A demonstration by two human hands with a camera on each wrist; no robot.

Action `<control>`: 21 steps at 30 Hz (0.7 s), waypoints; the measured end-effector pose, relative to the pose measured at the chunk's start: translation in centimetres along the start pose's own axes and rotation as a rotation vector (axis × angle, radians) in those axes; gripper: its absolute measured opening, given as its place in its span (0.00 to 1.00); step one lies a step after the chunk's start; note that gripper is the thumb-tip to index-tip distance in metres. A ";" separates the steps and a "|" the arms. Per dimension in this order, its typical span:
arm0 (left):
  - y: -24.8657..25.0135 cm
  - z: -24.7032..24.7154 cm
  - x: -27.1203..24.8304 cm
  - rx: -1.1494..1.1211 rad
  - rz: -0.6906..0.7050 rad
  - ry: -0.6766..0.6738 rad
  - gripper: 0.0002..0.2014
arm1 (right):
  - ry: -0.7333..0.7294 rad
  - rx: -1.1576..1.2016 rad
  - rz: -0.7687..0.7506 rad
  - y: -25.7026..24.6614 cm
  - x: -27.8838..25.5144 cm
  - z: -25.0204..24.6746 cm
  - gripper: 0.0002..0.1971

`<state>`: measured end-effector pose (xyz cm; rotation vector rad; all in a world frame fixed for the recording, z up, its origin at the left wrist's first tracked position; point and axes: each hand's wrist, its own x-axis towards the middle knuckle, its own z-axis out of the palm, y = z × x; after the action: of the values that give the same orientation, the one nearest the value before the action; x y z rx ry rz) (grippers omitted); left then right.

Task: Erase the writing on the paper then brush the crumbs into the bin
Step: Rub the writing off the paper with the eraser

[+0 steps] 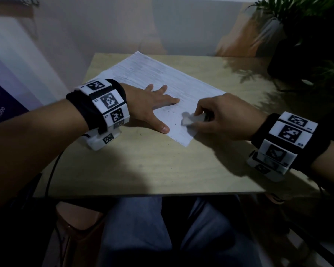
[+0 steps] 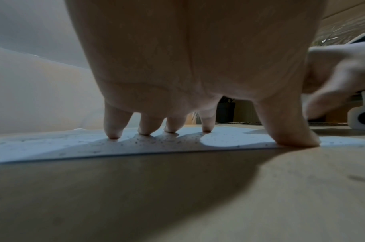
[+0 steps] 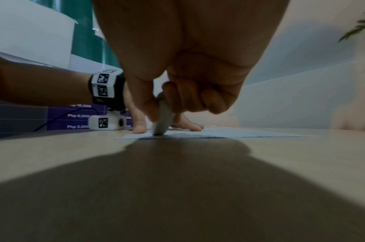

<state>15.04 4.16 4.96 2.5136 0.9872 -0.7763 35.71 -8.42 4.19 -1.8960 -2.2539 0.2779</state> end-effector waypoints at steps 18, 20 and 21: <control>-0.1 -0.1 -0.1 -0.012 0.004 -0.007 0.52 | -0.132 0.141 -0.055 -0.8 -0.9 -0.3 0.15; 0.0 0.0 -0.1 -0.017 0.003 -0.006 0.52 | -0.014 0.016 -0.004 -0.2 -0.4 -0.2 0.15; 0.0 0.0 -0.1 -0.020 0.003 -0.006 0.52 | 0.049 -0.047 0.014 -0.1 -0.3 -0.2 0.15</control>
<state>14.98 4.14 4.99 2.4937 0.9837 -0.7694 35.70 -8.73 4.36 -1.9203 -2.2357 0.1791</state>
